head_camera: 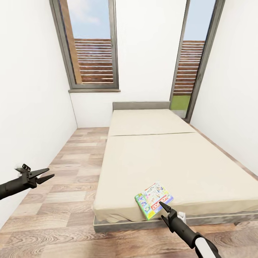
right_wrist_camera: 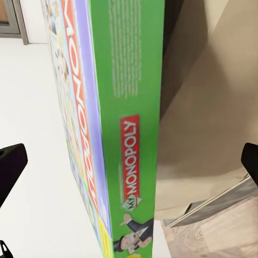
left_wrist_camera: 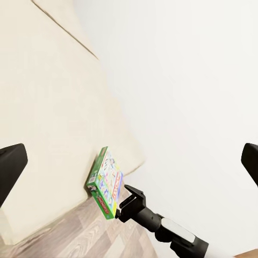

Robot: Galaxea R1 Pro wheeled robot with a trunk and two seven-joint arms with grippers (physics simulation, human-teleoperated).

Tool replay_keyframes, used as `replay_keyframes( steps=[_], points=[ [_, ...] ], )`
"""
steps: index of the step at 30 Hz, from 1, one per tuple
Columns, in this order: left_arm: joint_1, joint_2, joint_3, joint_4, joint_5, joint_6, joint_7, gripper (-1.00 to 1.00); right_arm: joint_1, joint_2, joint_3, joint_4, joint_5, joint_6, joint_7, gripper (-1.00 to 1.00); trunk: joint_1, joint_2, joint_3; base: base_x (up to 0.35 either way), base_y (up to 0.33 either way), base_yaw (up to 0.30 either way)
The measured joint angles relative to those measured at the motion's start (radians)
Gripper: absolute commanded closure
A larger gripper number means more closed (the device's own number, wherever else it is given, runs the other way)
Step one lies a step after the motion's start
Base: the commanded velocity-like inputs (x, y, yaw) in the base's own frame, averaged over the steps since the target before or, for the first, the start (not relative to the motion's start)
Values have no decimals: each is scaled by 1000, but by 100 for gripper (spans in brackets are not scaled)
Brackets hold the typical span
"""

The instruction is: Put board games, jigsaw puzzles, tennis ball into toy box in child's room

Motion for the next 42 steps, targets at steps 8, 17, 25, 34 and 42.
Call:
replay_keyframes(
  steps=[8,17,25,34,42],
  points=[
    [0,0,1,0,0,1,0,-100,0,0,0,0,0,0,-1,-100,0,0,0,3,0,0],
    [0,0,0,0,0,1,0,-100,0,0,0,0,0,0,-1,-100,0,0,0,86,36,0],
    [0,0,0,0,0,1,0,-100,0,0,0,0,0,0,-1,-100,0,0,0,12,5,0],
    [0,0,0,0,0,1,0,-100,0,0,0,-1,-4,2,1,100,0,0,0,1,0,0],
    [0,0,1,0,1,1,0,-100,0,0,-1,0,-2,2,1,100,0,0,0,0,0,0]
  ],
)
